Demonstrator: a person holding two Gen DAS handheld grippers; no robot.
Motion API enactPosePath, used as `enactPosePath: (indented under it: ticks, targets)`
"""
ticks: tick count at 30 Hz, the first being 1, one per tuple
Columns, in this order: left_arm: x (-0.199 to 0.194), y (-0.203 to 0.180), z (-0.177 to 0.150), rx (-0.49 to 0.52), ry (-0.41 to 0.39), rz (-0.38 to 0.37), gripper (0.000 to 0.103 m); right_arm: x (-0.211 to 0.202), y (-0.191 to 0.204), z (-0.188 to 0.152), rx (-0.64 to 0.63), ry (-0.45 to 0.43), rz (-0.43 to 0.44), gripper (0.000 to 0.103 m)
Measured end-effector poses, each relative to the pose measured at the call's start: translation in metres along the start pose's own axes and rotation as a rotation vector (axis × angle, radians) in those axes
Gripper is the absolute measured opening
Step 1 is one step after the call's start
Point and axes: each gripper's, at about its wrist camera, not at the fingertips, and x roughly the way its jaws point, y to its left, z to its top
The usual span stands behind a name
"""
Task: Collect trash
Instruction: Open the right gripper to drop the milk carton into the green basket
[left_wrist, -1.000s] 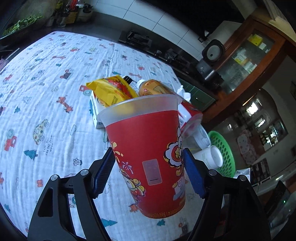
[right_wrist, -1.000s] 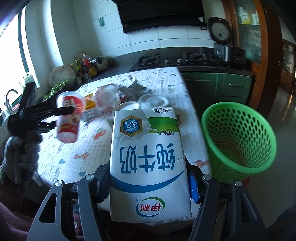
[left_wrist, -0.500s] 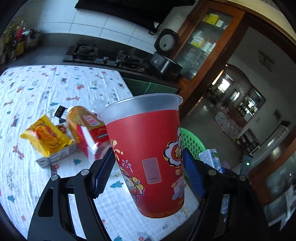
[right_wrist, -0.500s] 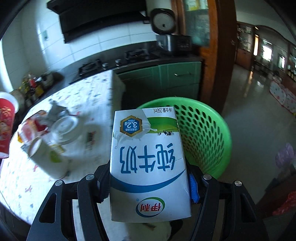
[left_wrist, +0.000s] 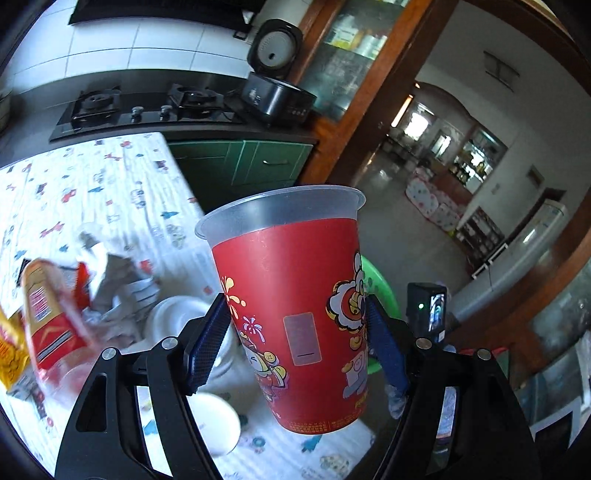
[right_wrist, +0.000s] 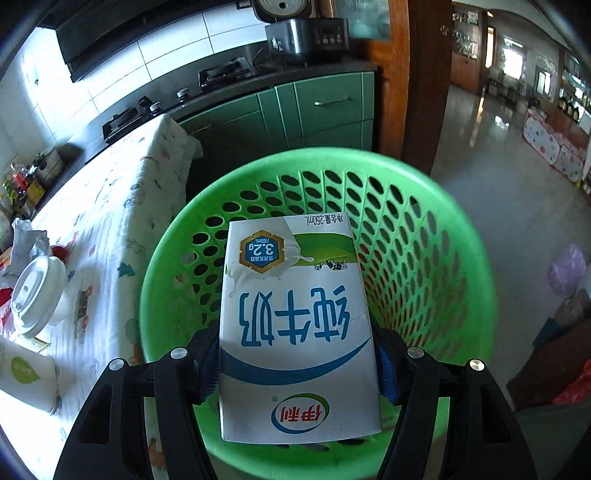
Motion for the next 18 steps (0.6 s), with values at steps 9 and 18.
enactPosePath:
  ticks: [9,18]
  targets:
    - [0.053,-0.028,0.008,0.038,0.068,-0.019,0.072,-0.009,-0.002,-0.005,-0.024,-0.027,0.01,0.075]
    - [0.11,-0.054,0.0,0.085,0.148,-0.001,0.072,-0.051,-0.021,-0.026,-0.043,-0.093,-0.048,0.075]
